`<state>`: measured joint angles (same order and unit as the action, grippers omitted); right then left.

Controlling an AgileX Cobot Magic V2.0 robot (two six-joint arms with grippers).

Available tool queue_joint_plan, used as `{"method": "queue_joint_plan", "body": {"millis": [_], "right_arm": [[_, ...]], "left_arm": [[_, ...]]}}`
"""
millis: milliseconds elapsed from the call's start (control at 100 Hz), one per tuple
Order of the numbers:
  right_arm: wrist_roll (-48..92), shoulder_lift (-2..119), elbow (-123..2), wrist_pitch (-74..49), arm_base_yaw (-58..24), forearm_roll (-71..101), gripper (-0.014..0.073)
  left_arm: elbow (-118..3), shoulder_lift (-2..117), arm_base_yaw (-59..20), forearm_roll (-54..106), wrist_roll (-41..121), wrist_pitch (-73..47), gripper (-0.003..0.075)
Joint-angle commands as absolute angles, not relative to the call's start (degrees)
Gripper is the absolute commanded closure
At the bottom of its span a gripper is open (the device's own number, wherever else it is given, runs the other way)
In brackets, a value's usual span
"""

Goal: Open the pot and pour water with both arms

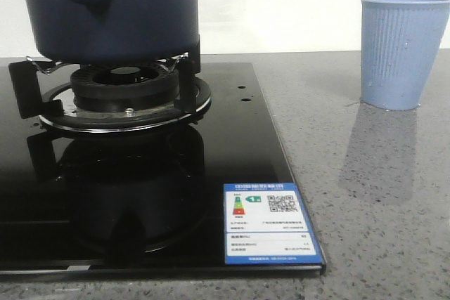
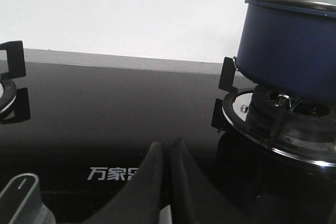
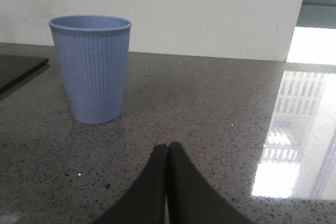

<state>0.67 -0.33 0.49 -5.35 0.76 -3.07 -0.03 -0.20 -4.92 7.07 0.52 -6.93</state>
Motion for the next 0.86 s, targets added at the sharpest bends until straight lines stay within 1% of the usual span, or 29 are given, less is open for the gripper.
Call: {"method": "queue_joint_plan", "body": {"millis": [0,850], "right_arm": [[0.39,-1.79,1.50,-3.14,1.23,-2.87,0.0655],[0.39,-1.79,1.50,-4.14,1.23,-3.09,0.0655]], "left_arm": [[0.82,-1.55,-4.84,7.55,0.00,-2.74,0.0736],[0.82,-1.55,-4.84,7.55,0.00,-2.74,0.0736]]}}
